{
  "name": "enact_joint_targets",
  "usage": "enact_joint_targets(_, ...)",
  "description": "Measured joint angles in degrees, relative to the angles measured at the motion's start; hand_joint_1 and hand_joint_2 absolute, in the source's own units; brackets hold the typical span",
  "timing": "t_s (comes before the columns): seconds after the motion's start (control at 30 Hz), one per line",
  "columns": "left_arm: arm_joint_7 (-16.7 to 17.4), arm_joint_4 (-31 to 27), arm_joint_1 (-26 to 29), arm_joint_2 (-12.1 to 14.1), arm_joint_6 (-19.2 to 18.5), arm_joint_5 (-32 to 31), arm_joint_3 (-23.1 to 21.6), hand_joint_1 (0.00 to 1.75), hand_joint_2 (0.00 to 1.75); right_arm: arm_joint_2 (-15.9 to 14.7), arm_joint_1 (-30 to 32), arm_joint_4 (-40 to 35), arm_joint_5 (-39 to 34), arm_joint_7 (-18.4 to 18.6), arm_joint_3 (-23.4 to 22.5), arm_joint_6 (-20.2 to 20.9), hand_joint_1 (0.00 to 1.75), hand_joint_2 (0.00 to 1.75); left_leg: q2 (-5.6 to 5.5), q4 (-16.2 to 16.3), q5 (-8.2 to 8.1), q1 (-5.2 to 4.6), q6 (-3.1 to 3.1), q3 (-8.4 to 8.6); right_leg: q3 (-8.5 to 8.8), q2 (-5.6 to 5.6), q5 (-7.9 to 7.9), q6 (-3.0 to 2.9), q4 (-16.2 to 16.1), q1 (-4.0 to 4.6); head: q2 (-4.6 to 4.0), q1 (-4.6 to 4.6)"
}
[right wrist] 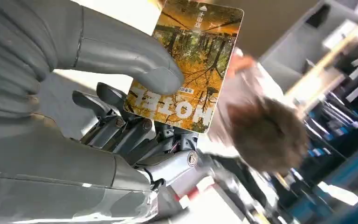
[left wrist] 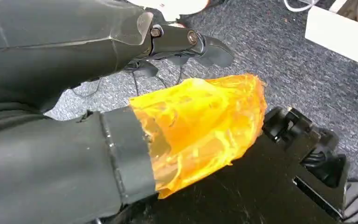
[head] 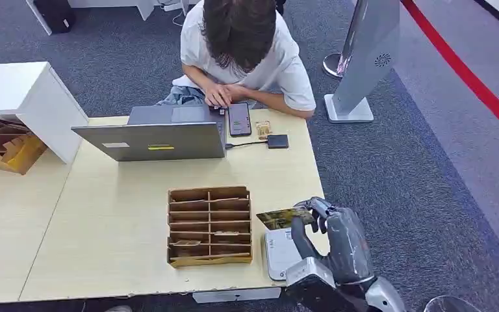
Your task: Pass the card to the sensor for recognition and then transmit it.
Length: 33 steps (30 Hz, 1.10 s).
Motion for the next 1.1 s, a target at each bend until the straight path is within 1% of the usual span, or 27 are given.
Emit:
enact_joint_targets(0.13,-0.1,0.0,0.3,0.1,0.5,0.6,-0.3,0.0,0.0,-0.6,2.2,0.9,-5.0,3.4,-0.9,2.2,1.75,1.75,-0.01,0.0,0.0,0.0,0.0,0.0,0.0,-0.01,0.0,0.0,0.0,0.0,0.0,0.02)
enact_joint_targets(0.23,-0.1,0.0,0.9,0.0,1.6,0.5,-0.4,0.0,0.0,-0.8,3.7,1.1,-7.1,6.0,-1.0,3.5,1.75,1.75,0.0,0.0,0.0,0.0,0.0,0.0,0.0,0.0,0.0,0.0,0.0,0.0,0.0,0.02)
enact_joint_targets(0.4,-0.1,0.0,1.2,0.0,1.4,-0.2,-0.5,0.0,0.0,-1.7,5.5,1.9,-10.3,9.3,-1.1,4.6,1.75,1.75,-0.01,0.0,0.0,0.0,0.0,0.0,0.0,0.0,0.0,0.0,0.0,0.0,0.0,0.02)
enact_joint_targets(0.63,-0.1,0.0,1.2,0.0,1.2,-0.6,-0.5,0.0,0.0,-2.9,6.4,3.2,-12.5,11.9,-1.1,4.6,1.75,1.75,0.0,0.0,0.0,0.0,0.0,0.01,0.01,0.0,0.0,0.0,0.0,0.0,0.0,0.02)
enact_joint_targets(1.1,-0.4,0.0,1.2,0.0,1.4,-2.1,-0.5,0.0,0.0,-3.2,5.9,6.8,-13.5,14.3,-1.6,4.3,1.75,1.75,0.0,0.0,0.0,0.0,0.0,0.01,0.01,0.0,0.0,0.0,0.0,0.0,0.0,0.02)
